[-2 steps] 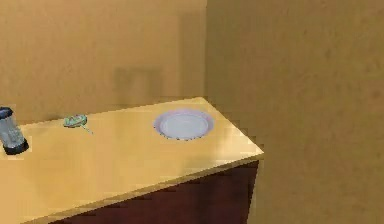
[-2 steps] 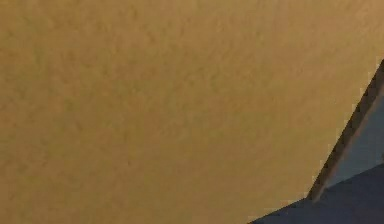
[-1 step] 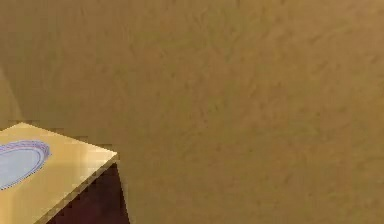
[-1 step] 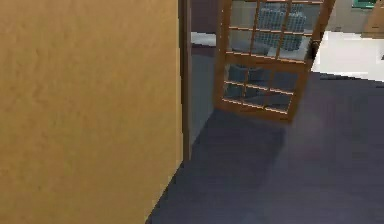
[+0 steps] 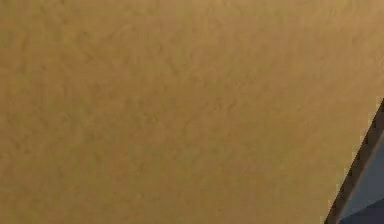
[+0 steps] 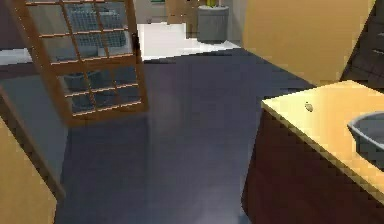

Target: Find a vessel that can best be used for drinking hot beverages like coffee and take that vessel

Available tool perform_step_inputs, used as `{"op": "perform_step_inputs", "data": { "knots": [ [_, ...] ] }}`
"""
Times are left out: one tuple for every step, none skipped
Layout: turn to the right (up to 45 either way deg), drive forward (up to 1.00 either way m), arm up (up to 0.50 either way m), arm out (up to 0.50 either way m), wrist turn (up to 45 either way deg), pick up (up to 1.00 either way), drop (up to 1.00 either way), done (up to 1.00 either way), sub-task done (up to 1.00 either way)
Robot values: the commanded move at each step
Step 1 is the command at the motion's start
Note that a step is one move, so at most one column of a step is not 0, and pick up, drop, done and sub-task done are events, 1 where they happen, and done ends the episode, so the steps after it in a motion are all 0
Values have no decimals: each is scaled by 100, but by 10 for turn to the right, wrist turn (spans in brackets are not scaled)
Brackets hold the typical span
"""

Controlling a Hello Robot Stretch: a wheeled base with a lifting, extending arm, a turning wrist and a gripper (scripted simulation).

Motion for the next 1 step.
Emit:
{"op": "perform_step_inputs", "data": {
  "knots": [
    [450,0,0,0,0,0,0,0,0]
  ]
}}
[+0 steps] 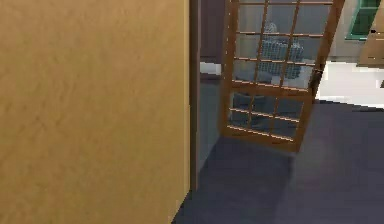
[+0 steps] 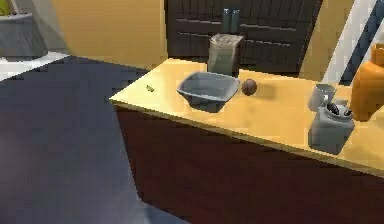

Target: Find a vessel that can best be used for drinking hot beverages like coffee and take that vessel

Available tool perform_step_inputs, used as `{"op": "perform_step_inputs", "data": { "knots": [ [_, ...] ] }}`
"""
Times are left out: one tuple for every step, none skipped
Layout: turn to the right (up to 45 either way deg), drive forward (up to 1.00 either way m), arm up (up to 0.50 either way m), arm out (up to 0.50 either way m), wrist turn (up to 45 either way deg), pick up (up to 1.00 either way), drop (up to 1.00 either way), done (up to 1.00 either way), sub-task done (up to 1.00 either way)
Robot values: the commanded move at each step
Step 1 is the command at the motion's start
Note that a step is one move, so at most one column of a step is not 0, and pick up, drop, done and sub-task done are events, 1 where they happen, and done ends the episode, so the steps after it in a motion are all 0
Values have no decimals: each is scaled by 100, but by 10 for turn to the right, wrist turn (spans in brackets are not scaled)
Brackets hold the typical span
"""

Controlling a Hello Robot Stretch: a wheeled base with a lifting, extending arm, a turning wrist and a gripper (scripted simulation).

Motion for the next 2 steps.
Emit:
{"op": "perform_step_inputs", "data": {
  "knots": [
    [300,0,0,0,0,0,0,0,0],
    [450,0,0,0,0,0,0,0,0]
  ]
}}
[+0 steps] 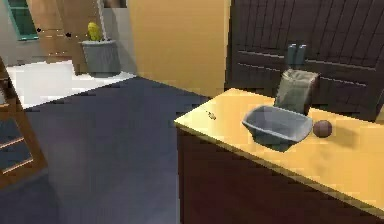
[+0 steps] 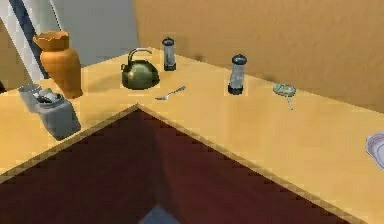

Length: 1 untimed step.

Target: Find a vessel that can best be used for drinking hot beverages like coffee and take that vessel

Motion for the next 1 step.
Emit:
{"op": "perform_step_inputs", "data": {
  "knots": [
    [450,0,0,0,0,0,0,0,0]
  ]
}}
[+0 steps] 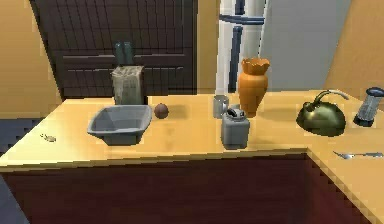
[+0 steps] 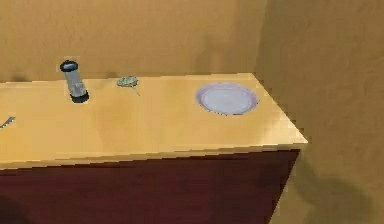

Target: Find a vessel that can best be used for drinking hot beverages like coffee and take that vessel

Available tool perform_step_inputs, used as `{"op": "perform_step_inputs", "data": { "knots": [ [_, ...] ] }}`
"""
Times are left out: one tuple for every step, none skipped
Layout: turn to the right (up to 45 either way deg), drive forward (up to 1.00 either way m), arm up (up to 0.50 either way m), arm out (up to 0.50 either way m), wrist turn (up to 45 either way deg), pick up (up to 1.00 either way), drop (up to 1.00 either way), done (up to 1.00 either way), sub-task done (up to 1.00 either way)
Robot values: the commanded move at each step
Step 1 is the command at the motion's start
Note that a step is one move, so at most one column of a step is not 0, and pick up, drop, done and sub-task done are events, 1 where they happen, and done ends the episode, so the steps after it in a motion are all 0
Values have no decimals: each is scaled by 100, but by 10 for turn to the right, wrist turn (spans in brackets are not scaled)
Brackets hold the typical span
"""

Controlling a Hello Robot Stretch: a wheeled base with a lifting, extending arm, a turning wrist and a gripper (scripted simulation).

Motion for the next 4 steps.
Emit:
{"op": "perform_step_inputs", "data": {
  "knots": [
    [210,0,0,0,0,0,0,0,0],
    [0,40,0,0,0,0,0,0,0],
    [-450,0,0,0,0,0,0,0,0],
    [-450,0,0,0,0,0,0,0,0]
  ]
}}
